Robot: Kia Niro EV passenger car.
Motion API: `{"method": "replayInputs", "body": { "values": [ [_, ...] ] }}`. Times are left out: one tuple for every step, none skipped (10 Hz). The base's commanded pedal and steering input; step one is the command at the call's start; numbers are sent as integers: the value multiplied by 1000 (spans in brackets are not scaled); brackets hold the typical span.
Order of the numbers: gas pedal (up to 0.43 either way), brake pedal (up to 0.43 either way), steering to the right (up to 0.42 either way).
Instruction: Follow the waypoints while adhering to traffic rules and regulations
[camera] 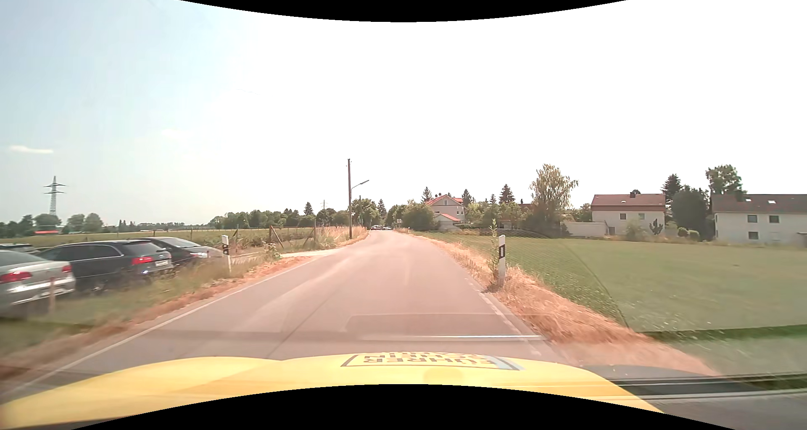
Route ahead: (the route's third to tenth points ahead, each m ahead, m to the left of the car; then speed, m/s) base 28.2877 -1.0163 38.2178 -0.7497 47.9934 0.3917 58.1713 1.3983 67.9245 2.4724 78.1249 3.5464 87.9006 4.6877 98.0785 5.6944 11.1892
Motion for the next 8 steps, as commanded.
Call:
{"method": "replayInputs", "body": {
  "values": [
    [0,0,-3],
    [0,0,-3],
    [0,0,-3],
    [0,0,-3],
    [0,0,-3],
    [28,0,-3],
    [39,0,-3],
    [47,0,-3]
  ]
}}
